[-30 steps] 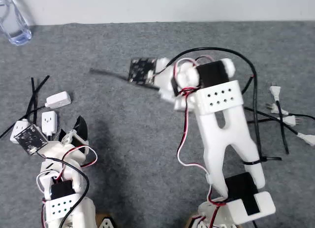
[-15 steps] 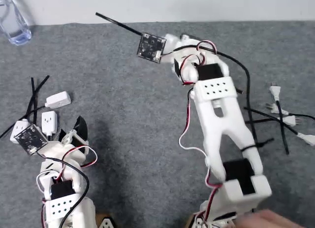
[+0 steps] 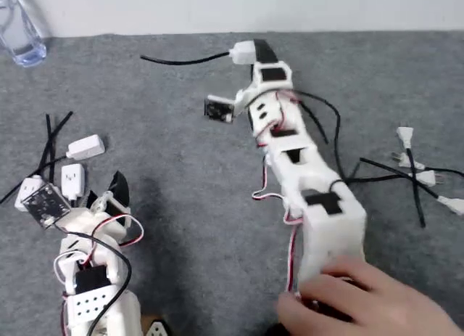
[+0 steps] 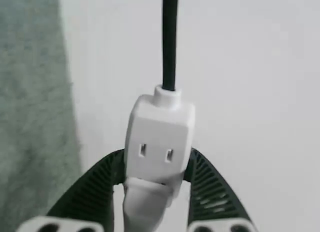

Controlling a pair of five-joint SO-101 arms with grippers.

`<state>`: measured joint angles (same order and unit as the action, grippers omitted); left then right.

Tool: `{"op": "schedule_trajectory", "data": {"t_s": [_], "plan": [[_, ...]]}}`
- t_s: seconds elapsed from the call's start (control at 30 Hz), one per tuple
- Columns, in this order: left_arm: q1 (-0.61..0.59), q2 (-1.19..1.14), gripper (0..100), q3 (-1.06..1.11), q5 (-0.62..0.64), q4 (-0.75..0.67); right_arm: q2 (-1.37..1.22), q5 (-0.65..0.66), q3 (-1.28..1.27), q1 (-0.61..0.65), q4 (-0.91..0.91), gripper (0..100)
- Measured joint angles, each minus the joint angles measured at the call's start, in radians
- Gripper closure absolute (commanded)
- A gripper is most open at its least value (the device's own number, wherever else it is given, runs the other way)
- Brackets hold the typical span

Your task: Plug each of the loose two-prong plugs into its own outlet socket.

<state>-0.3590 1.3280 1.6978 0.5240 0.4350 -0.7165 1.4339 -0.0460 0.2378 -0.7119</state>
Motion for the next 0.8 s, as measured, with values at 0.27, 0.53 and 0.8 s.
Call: {"op": "schedule_trajectory", "data": {"t_s": [0.27,0.53,0.8], "plan": [[0.015,0.0,76,0.0,0.0,0.0,-0.503,0.003,0.427,-0.002,-0.256,99.1],[0.014,0.0,76,0.0,0.0,0.0,-0.895,0.003,0.962,-0.002,-0.198,97.6],[0.014,0.0,76,0.0,0.0,0.0,-1.112,0.003,1.363,-0.002,0.055,56.1]]}}
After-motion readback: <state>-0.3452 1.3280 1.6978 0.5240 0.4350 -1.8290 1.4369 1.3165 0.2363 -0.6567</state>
